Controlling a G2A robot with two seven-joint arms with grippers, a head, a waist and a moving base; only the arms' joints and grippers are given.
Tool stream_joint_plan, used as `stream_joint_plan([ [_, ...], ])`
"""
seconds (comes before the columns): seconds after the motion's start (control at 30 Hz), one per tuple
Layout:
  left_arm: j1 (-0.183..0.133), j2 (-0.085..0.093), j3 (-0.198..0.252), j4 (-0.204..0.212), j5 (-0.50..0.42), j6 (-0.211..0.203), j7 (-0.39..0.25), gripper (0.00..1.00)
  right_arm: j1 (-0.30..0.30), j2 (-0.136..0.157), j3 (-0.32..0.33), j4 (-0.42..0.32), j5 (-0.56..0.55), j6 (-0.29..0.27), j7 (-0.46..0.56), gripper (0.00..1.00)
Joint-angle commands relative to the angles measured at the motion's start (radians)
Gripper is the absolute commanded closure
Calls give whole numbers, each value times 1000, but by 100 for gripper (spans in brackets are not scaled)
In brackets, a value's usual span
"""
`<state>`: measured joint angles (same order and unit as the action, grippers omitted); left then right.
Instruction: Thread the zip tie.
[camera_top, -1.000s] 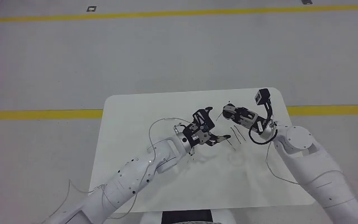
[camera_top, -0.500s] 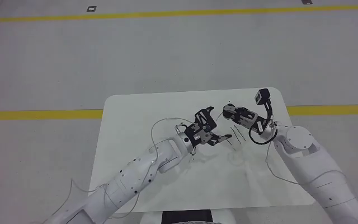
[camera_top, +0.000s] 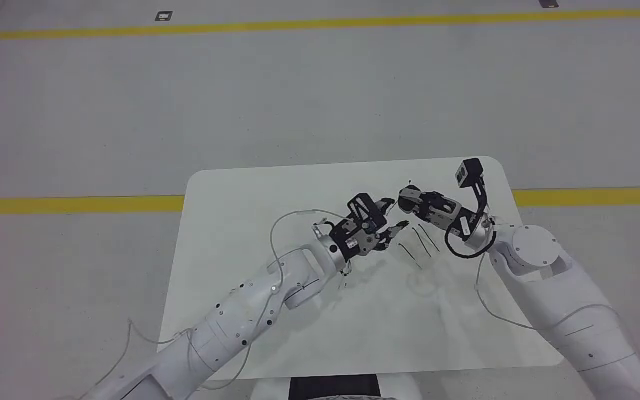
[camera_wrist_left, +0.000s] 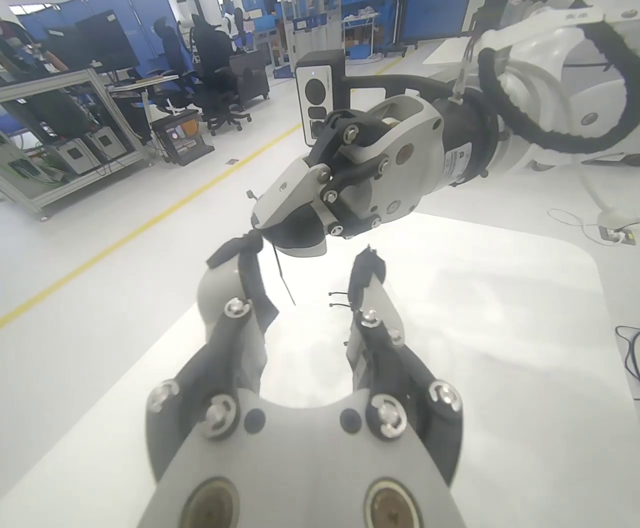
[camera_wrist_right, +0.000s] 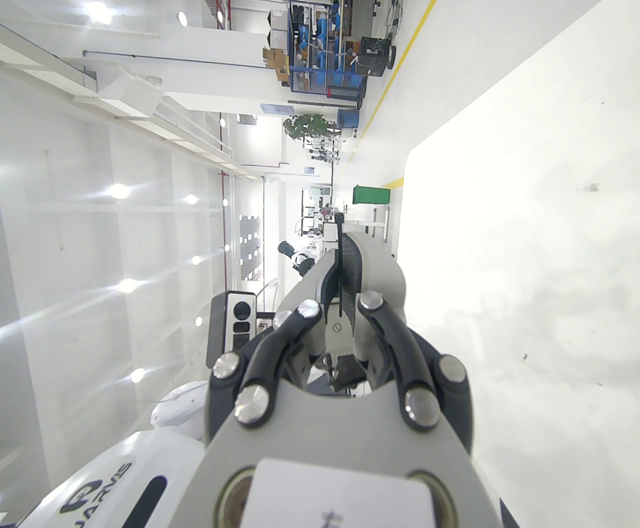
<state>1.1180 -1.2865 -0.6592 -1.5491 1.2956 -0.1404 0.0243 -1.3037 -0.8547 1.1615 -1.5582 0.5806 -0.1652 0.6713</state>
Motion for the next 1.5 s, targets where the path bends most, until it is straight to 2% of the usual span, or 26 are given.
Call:
stream_joint_plan([
  [0.0,2,-1,-2,0,-1,-1,0,87,0,0,0,0,0,0,0,100],
  [0.13,6,-3,-5,0,-2,-2,0,95,0,0,0,0,0,0,0,100],
  [0.17,6,-3,-6,0,-1,-2,1,100,0,0,0,0,0,0,0,100],
  [0.37,8,-6,-12,1,3,-1,1,99,0,0,0,0,0,0,0,100],
  [0.5,9,-8,-16,1,5,-2,1,88,0,0,0,0,0,0,0,100],
  [0.6,9,-9,-18,1,9,-2,1,85,0,0,0,0,0,0,0,100],
  [0.97,9,-14,-28,4,18,-3,9,91,0,0,0,0,0,0,0,100],
  [1.47,2,-23,-37,22,27,1,23,91,0,0,0,0,0,0,0,100],
])
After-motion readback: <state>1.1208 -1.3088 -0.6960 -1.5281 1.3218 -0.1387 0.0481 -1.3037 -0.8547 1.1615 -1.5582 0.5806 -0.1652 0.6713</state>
